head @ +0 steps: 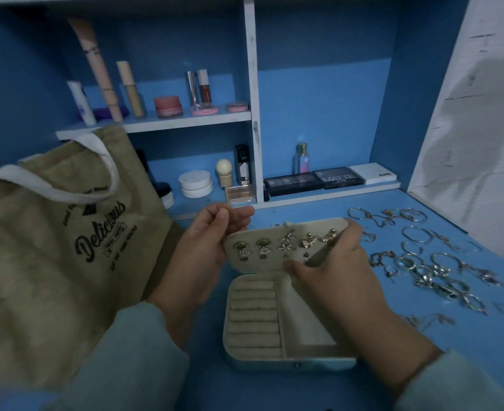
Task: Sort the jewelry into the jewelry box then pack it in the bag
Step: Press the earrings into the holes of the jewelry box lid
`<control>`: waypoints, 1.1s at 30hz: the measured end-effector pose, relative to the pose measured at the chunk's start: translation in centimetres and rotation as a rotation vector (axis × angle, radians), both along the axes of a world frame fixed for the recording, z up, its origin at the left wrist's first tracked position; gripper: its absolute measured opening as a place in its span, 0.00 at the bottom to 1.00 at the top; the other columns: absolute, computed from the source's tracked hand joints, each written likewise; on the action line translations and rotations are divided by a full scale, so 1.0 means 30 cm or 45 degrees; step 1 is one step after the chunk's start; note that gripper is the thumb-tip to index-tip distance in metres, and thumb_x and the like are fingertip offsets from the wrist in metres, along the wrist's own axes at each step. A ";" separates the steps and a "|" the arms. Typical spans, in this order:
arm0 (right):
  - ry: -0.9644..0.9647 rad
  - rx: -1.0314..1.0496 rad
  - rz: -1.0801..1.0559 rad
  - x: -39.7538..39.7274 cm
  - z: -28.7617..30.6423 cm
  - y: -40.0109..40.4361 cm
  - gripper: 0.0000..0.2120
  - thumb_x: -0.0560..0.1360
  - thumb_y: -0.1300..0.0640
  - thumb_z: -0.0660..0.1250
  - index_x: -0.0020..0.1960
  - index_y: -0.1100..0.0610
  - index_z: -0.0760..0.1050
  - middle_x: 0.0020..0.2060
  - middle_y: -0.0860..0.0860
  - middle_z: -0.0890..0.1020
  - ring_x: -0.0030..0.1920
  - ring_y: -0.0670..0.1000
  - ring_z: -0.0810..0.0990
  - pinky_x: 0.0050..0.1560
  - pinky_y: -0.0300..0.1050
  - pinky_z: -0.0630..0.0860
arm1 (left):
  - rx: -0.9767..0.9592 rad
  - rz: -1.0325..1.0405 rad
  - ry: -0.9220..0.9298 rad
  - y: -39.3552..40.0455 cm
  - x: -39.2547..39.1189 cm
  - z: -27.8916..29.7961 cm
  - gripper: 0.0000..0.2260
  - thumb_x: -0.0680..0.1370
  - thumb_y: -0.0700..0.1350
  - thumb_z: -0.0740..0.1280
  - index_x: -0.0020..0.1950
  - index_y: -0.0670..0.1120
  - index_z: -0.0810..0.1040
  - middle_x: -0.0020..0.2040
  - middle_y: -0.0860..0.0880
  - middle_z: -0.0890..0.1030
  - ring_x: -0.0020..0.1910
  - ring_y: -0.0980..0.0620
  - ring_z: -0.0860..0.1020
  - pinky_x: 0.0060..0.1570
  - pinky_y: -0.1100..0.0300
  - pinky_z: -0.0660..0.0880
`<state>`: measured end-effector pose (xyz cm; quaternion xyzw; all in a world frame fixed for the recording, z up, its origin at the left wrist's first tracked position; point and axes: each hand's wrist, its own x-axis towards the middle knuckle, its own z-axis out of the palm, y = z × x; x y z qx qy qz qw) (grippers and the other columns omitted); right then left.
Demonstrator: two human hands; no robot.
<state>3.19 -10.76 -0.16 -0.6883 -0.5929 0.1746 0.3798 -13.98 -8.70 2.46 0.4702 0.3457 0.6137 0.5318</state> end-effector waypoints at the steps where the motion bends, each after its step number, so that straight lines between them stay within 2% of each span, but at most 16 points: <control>1: -0.001 0.016 -0.001 0.000 0.000 -0.003 0.44 0.64 0.45 0.75 0.67 0.53 0.51 0.57 0.52 0.72 0.59 0.54 0.72 0.57 0.50 0.72 | -0.058 -0.036 0.012 0.000 -0.004 0.007 0.11 0.81 0.40 0.53 0.44 0.46 0.72 0.42 0.50 0.85 0.44 0.56 0.82 0.44 0.67 0.78; 4: -0.007 0.052 0.002 0.004 -0.003 -0.003 0.44 0.63 0.45 0.76 0.67 0.52 0.50 0.56 0.53 0.74 0.58 0.54 0.73 0.55 0.49 0.73 | -0.222 -0.133 0.068 0.009 -0.018 0.028 0.09 0.80 0.40 0.55 0.44 0.45 0.73 0.41 0.49 0.84 0.42 0.56 0.82 0.42 0.65 0.79; 8: -0.015 -0.002 0.025 0.019 0.000 0.016 0.43 0.62 0.44 0.76 0.65 0.50 0.51 0.55 0.51 0.75 0.56 0.54 0.75 0.53 0.47 0.72 | -0.319 -0.144 0.157 0.035 -0.016 0.051 0.08 0.80 0.41 0.56 0.46 0.44 0.74 0.40 0.50 0.84 0.38 0.56 0.82 0.36 0.65 0.79; 12: 0.045 0.008 0.102 0.037 -0.001 0.052 0.43 0.59 0.46 0.79 0.64 0.51 0.56 0.55 0.48 0.75 0.54 0.50 0.76 0.52 0.45 0.74 | -0.386 -0.121 0.181 0.033 -0.003 0.056 0.07 0.80 0.42 0.57 0.47 0.44 0.74 0.39 0.50 0.84 0.36 0.56 0.82 0.34 0.65 0.79; 15: 0.062 0.040 0.159 0.044 0.000 0.070 0.45 0.56 0.47 0.80 0.64 0.51 0.58 0.57 0.48 0.71 0.53 0.48 0.76 0.53 0.50 0.76 | -0.415 -0.112 0.147 0.002 0.002 0.056 0.08 0.80 0.42 0.57 0.45 0.44 0.74 0.39 0.49 0.85 0.36 0.56 0.82 0.33 0.65 0.79; 23: -0.028 0.131 0.199 0.049 -0.015 0.037 0.42 0.59 0.47 0.79 0.63 0.53 0.57 0.55 0.50 0.71 0.52 0.50 0.76 0.49 0.47 0.76 | -0.440 -0.123 0.171 -0.042 -0.004 0.052 0.07 0.79 0.42 0.58 0.45 0.44 0.74 0.38 0.50 0.85 0.36 0.57 0.82 0.32 0.66 0.78; 28: -0.042 0.075 0.191 0.046 -0.009 0.039 0.43 0.61 0.45 0.77 0.66 0.54 0.56 0.60 0.51 0.72 0.56 0.52 0.76 0.51 0.46 0.74 | -0.495 -0.224 0.459 0.044 -0.006 0.087 0.05 0.78 0.42 0.62 0.45 0.45 0.76 0.37 0.51 0.84 0.34 0.58 0.81 0.36 0.65 0.77; 33: -0.042 0.039 0.136 0.042 -0.014 0.023 0.39 0.61 0.42 0.76 0.62 0.53 0.58 0.56 0.49 0.75 0.53 0.50 0.78 0.49 0.49 0.76 | -0.463 -0.379 0.971 0.107 0.012 0.117 0.03 0.76 0.42 0.66 0.44 0.46 0.79 0.31 0.55 0.82 0.28 0.62 0.78 0.29 0.70 0.74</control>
